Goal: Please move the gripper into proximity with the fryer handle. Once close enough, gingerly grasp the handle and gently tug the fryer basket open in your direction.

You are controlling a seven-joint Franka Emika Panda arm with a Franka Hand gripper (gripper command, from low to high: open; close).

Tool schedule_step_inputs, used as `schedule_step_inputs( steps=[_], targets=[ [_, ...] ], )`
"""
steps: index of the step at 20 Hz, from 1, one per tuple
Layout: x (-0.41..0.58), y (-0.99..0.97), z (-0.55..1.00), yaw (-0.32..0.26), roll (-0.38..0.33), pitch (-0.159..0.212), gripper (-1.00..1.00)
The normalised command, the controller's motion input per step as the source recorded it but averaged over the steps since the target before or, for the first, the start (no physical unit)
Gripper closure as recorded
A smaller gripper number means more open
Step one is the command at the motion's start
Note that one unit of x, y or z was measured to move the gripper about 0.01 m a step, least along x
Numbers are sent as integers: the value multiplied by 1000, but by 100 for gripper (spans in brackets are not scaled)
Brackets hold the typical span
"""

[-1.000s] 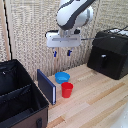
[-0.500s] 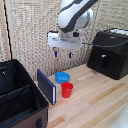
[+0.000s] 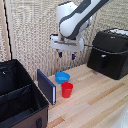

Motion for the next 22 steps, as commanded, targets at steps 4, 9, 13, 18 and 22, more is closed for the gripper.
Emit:
schedule_step_inputs(
  steps=[4,9,13,18,22],
  targets=[
    [35,-480,-121,-94,-283,-99,-100],
    [0,-695,-173,-89,-170,-96,-100],
    [-18,-778,-170,-87,-126,-72,-100],
    [-18,-794,-141,-45,-101,-59,-100],
    [-37,-790,-143,0,-87,-47,-100]
  ],
)
